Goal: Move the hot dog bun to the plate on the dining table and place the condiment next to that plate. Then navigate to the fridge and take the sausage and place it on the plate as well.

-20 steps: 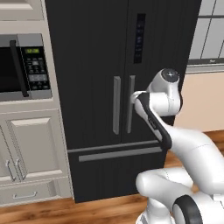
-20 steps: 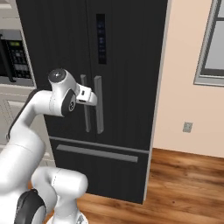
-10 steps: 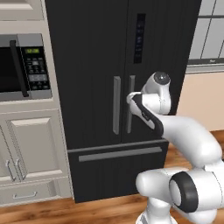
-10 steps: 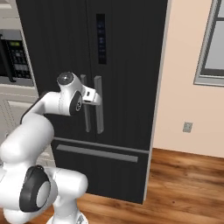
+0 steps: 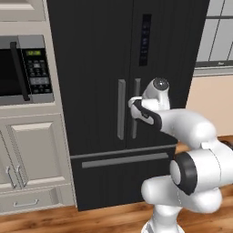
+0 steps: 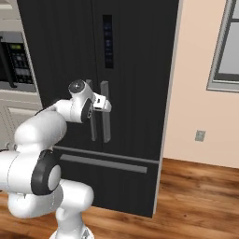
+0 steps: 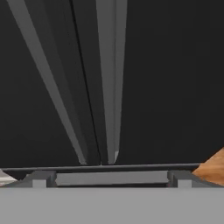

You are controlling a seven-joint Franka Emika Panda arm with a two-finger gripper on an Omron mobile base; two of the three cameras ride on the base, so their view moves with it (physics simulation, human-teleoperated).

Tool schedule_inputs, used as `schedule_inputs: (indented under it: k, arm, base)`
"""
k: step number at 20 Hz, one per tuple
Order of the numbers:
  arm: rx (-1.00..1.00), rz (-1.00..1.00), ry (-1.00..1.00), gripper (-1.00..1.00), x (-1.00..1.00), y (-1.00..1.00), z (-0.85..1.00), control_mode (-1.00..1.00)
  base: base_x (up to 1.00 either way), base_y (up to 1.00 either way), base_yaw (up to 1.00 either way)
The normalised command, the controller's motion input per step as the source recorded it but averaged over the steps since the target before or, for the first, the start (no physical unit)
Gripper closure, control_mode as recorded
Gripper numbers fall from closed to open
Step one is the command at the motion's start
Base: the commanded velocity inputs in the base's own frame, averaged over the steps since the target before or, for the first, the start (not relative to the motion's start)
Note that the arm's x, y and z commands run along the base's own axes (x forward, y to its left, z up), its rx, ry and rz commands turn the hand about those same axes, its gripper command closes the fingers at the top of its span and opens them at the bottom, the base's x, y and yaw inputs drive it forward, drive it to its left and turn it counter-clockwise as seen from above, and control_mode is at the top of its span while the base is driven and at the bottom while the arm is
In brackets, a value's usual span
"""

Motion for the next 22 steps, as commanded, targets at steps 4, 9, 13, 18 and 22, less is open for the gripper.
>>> schedule_inputs:
  k: [4,9,13,18,22]
  arm:
    - [-0.03,0.0,-0.04,-1.0,0.41,0.0,-0.23,-1.0]
    - [-0.01,0.0,-0.03,-1.0,0.41,0.0,-0.2,-1.0]
    - [0.0,0.0,-0.01,-1.0,0.43,-0.02,-0.14,-1.0]
    - [0.0,0.0,0.0,-1.0,0.44,-0.06,-0.08,-1.0]
    - [0.0,0.0,0.0,-1.0,0.45,-0.04,-0.09,-1.0]
  base:
    - [0.0,0.0,0.0]
    - [0.0,0.0,0.0]
    - [0.0,0.0,0.0]
    - [0.0,0.0,0.0]
    - [0.0,0.0,0.0]
